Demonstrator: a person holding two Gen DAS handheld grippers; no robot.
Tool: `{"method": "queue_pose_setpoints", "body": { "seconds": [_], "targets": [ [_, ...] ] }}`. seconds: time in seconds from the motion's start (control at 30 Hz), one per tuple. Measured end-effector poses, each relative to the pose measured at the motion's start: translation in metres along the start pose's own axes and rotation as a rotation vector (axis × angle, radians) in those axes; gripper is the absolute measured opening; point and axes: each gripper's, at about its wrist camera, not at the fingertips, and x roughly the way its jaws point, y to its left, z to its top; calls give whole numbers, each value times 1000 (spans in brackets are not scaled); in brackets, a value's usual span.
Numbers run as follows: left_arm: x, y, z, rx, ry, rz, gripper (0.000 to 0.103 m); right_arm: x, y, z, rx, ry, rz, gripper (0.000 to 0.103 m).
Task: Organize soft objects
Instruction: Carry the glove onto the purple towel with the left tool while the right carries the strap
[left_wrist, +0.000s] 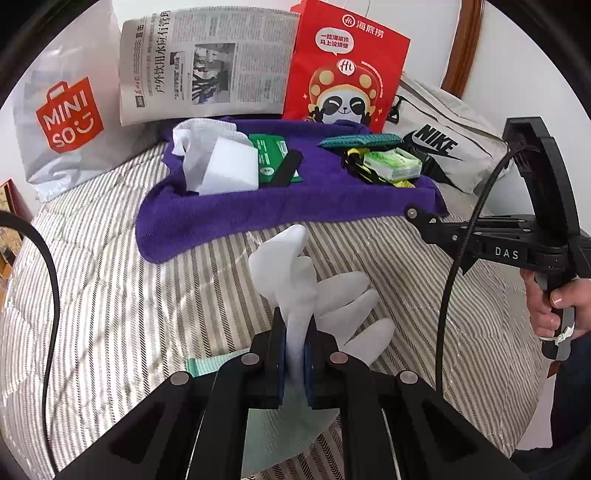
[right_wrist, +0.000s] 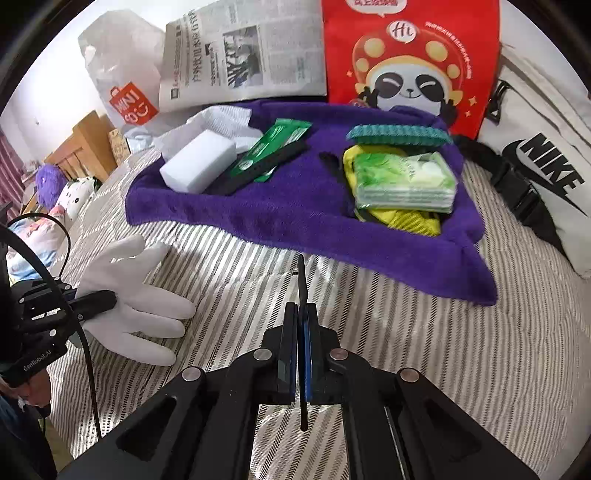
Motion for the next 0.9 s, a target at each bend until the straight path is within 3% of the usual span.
{"method": "queue_pose_setpoints", "body": {
  "seconds": [0.37, 0.9],
  "targets": [
    [-18, -1, 23, 2, -21, 44, 8, -20, -4, 15, 21, -33, 10, 3],
    [-38, 7, 77, -15, -80, 22, 8, -34, -4, 61, 59, -54, 32, 3]
  ]
}}
